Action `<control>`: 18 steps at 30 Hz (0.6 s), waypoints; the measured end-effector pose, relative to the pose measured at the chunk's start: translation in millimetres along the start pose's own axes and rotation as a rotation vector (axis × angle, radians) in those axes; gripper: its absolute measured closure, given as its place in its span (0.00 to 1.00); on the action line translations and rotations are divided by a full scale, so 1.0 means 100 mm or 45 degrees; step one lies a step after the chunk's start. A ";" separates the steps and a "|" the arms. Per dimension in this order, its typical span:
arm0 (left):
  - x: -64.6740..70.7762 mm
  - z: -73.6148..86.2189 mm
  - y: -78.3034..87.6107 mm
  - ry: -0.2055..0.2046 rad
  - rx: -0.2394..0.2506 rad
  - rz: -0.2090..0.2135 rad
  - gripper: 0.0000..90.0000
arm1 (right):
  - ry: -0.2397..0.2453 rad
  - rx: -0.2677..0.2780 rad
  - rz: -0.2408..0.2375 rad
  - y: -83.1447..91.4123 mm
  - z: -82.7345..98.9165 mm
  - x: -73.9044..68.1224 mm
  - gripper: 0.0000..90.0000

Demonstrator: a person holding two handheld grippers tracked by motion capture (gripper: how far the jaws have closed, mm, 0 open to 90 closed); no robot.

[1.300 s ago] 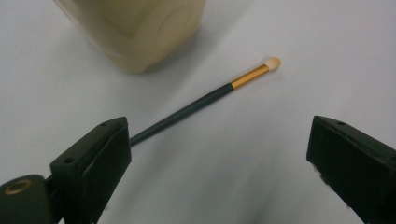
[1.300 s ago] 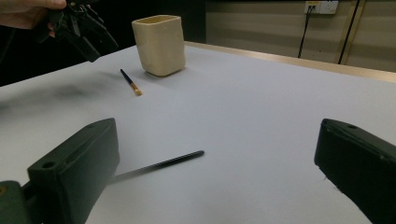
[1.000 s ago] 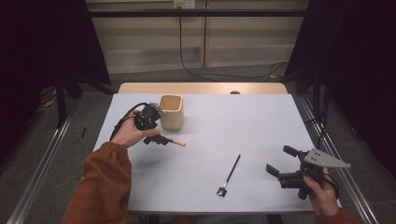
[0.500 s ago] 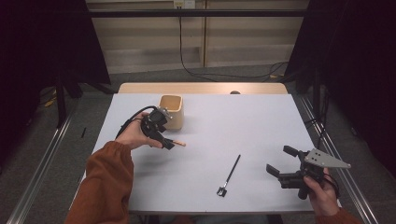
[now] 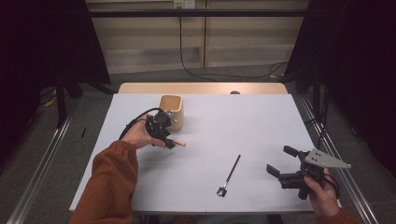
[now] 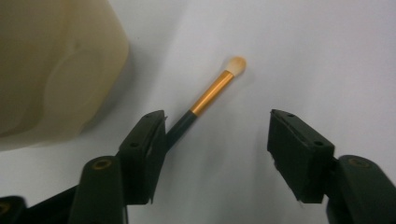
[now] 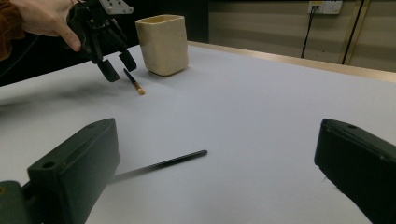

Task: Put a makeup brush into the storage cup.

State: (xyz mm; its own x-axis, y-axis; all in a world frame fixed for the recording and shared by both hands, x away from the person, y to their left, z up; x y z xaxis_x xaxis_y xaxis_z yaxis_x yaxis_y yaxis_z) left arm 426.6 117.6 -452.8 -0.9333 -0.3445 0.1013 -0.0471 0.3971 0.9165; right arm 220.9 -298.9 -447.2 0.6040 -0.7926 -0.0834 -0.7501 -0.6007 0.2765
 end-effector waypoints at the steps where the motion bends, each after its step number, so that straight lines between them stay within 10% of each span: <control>1: 0.00 -0.01 0.00 -0.008 -0.002 -0.001 0.46 | 0.000 0.000 -0.001 0.00 0.00 0.00 0.00; 18: -0.03 -0.18 -0.15 -0.115 -0.156 -0.037 0.57 | 0.005 0.001 -0.001 0.01 0.00 -0.01 0.00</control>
State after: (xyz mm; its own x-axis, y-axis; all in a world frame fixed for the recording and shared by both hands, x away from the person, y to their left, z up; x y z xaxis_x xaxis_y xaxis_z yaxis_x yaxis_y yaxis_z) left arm 436.4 96.7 -459.9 -0.9607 -0.2740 0.0436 -0.0360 0.2791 0.9596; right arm 219.9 -299.1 -447.1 0.6055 -0.7918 -0.0799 -0.7498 -0.6013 0.2761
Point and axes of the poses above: each handheld gripper's, and its own axes: y roughly backward along the jaws, z roughly out of its underside, x roughly to its right, the point moved 2 cm from there along -y, roughly forward along the jaws, and after that the axes turned 2 degrees about y, right-handed, at the moved point
